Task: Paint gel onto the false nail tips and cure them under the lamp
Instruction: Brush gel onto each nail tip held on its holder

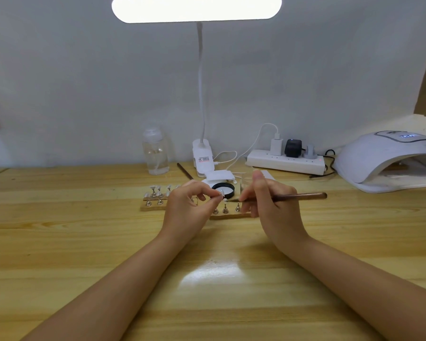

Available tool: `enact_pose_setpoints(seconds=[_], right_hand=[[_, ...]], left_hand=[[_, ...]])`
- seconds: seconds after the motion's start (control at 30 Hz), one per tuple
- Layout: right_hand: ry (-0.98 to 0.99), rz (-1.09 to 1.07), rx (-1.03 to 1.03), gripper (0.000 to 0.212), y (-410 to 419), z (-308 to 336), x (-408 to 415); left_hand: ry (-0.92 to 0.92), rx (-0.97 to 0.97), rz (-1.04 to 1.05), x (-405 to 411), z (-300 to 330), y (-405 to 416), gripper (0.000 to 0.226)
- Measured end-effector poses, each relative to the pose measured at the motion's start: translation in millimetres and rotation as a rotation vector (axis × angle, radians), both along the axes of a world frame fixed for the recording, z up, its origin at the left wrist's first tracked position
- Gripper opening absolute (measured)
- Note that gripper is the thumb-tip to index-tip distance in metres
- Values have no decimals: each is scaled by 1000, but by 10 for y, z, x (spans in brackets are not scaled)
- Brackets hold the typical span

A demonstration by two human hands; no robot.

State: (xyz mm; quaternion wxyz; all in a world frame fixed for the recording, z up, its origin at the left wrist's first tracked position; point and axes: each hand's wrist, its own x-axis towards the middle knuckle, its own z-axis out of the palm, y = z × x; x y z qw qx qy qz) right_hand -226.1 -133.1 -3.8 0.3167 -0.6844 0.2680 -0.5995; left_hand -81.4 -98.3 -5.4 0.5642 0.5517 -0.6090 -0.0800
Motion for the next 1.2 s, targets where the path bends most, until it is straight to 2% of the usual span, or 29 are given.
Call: enact_pose_setpoints(seconds=[0.1,0.23,0.37,0.53,0.63,0.8,0.93,1.07,1.2], right_hand=[[30,4,-42,38,4,11,2],[-14,39,60,47,34,23,6],[-16,39,61,41,39,54,9],[-68,67,114,54,55,41,17],[-55,49,114,45,36,53,13],[-82,57,137,51,39,54,10],[-67,49,109,43,37,58,17],[-79,60,129,49,51,50,14],[-76,54,110,43,46,52,15]], left_hand=[[3,-9,-9,3,0,-4,12],[-7,-7,0,2,-1,-2,16],[-13,-11,7,1,1,1,19],[-1,-9,13,2,-4,-5,23],[-3,-5,19,-3,-3,-6,25],[-10,-3,8,0,-2,-4,20],[6,-9,3,8,-8,-8,23],[9,-9,-11,9,-8,-10,22],[9,-16,-20,14,-11,-18,22]])
